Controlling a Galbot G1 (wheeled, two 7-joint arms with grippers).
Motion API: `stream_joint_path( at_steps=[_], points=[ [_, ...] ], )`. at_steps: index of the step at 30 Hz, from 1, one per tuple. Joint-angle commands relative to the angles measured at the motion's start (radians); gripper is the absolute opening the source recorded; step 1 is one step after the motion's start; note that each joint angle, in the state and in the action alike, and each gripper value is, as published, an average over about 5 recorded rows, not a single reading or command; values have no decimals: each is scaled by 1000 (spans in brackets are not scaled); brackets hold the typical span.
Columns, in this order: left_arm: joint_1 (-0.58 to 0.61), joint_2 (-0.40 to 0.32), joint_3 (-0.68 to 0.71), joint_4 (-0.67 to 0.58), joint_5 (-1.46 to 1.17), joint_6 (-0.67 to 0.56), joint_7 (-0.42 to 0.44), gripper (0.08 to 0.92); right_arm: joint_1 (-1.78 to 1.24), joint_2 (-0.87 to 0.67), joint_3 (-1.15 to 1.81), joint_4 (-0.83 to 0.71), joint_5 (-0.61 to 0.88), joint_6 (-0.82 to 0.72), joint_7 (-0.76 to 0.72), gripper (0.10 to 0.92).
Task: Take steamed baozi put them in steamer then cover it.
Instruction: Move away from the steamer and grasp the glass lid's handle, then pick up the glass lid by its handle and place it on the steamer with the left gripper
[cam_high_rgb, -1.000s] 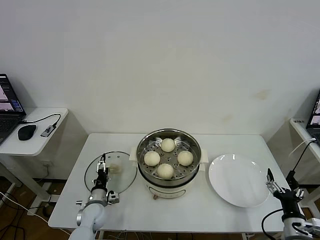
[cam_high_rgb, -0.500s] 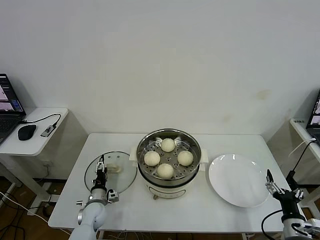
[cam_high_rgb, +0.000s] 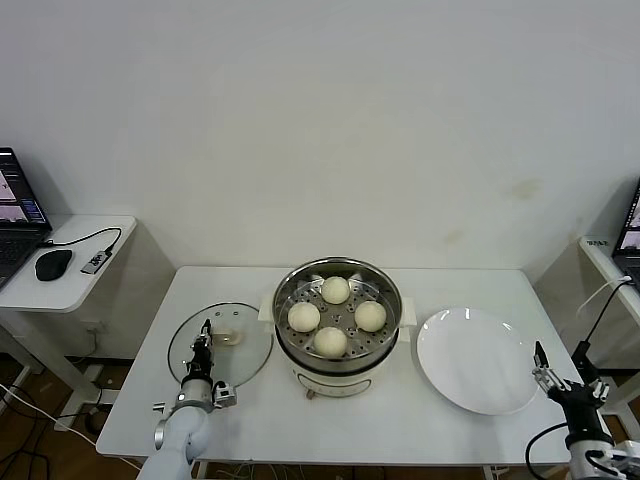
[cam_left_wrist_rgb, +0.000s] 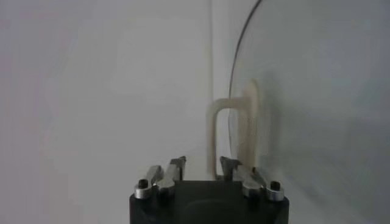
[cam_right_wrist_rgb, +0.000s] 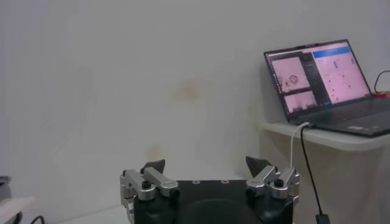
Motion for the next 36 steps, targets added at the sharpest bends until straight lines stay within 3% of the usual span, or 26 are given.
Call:
stream_joint_path(
  at_steps=[1,4,10,17,24,29,36],
  points=[
    [6,5,-12,-3,-1,-8,-20,195,-8,4,8,5,1,0,0,823],
    [24,11,-22,-44,1,-10,-12,142,-12,5,10,11,3,1,-1,823],
    [86,10,-53,-208,6,38,44,136,0,5,13,19,14,-4,0,823],
    [165,27,-82,-453,-34,237,150,136,3,6,-3,28,17,-4,0,823],
    [234,58,-73,-643,-18,419,158,136,18,0,-20,19,19,-1,-1,823],
    [249,70,-6,-759,108,589,272,136,29,-1,-27,11,15,-4,0,823],
    [196,44,92,-882,191,608,423,136,30,4,-16,21,-11,-30,2,823]
  ],
)
